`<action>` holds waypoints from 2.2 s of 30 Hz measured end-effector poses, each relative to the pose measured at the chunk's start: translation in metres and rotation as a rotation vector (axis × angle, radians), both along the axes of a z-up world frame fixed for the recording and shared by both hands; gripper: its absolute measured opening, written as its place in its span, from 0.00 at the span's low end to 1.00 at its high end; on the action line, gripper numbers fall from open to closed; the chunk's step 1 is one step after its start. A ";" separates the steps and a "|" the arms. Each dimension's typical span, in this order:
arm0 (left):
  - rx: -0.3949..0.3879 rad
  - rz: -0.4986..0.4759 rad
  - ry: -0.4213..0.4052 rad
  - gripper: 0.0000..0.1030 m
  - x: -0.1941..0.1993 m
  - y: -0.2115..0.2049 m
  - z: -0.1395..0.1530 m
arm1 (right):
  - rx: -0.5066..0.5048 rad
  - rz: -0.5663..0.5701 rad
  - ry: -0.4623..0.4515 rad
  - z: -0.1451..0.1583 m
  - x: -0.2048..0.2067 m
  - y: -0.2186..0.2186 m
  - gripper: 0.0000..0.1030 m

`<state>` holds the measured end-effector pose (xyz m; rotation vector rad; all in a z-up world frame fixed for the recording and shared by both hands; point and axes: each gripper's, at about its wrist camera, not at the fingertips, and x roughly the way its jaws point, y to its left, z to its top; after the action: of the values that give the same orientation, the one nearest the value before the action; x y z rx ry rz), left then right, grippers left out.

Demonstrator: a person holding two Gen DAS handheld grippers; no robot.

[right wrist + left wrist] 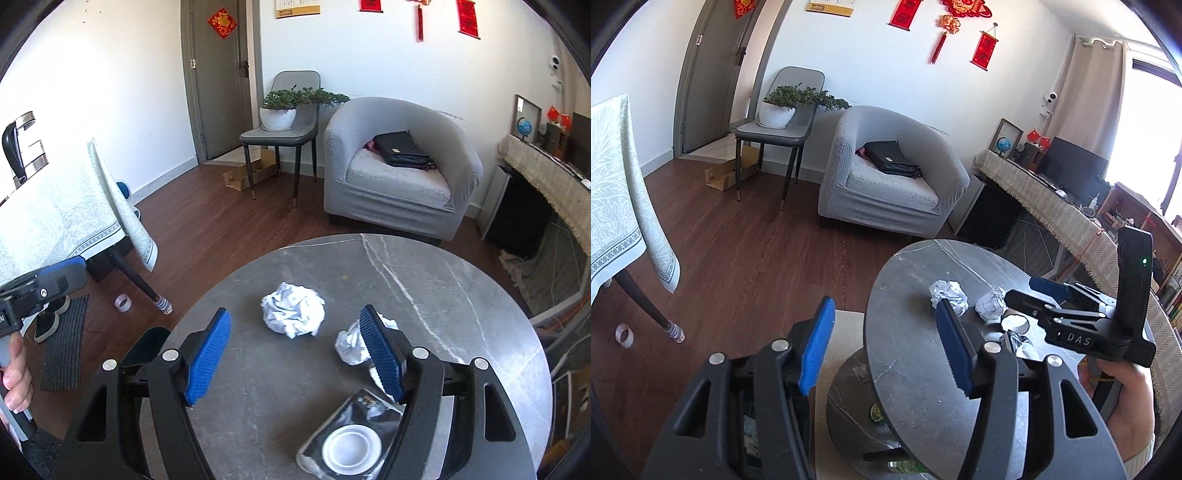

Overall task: Collect trash
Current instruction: 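Move both tools back toward the paper balls on the table, then close the left tool on one paper ball while the right tool grasps another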

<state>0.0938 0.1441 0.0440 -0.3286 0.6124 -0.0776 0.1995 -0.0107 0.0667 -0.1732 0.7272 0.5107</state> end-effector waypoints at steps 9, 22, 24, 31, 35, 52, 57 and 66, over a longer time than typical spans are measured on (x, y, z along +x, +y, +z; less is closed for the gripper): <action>0.018 -0.056 0.040 0.61 0.030 -0.035 -0.019 | 0.024 -0.066 0.109 -0.009 0.048 -0.039 0.71; -0.019 -0.092 0.082 0.63 0.064 -0.066 -0.042 | 0.131 -0.044 0.265 -0.047 0.079 -0.049 0.68; -0.021 -0.091 0.086 0.65 0.068 -0.069 -0.043 | 0.119 -0.027 0.280 -0.053 0.080 -0.044 0.68; -0.045 -0.097 0.095 0.66 0.086 -0.073 -0.047 | 0.092 -0.003 0.299 -0.065 0.087 -0.039 0.47; -0.042 -0.106 0.099 0.66 0.090 -0.078 -0.049 | 0.121 0.000 0.308 -0.065 0.087 -0.047 0.46; 0.067 -0.093 0.161 0.68 0.121 -0.106 -0.063 | 0.277 0.016 0.301 -0.047 0.084 -0.070 0.46; 0.087 -0.054 0.195 0.68 0.130 -0.108 -0.067 | 0.280 0.011 0.299 -0.046 0.085 -0.072 0.46; 0.101 -0.075 0.223 0.53 0.129 -0.107 -0.070 | 0.280 0.016 0.293 -0.042 0.081 -0.071 0.46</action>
<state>0.2226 0.0368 -0.0258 -0.2173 0.8471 -0.0823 0.2807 -0.0814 0.0250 0.1613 0.9301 0.6553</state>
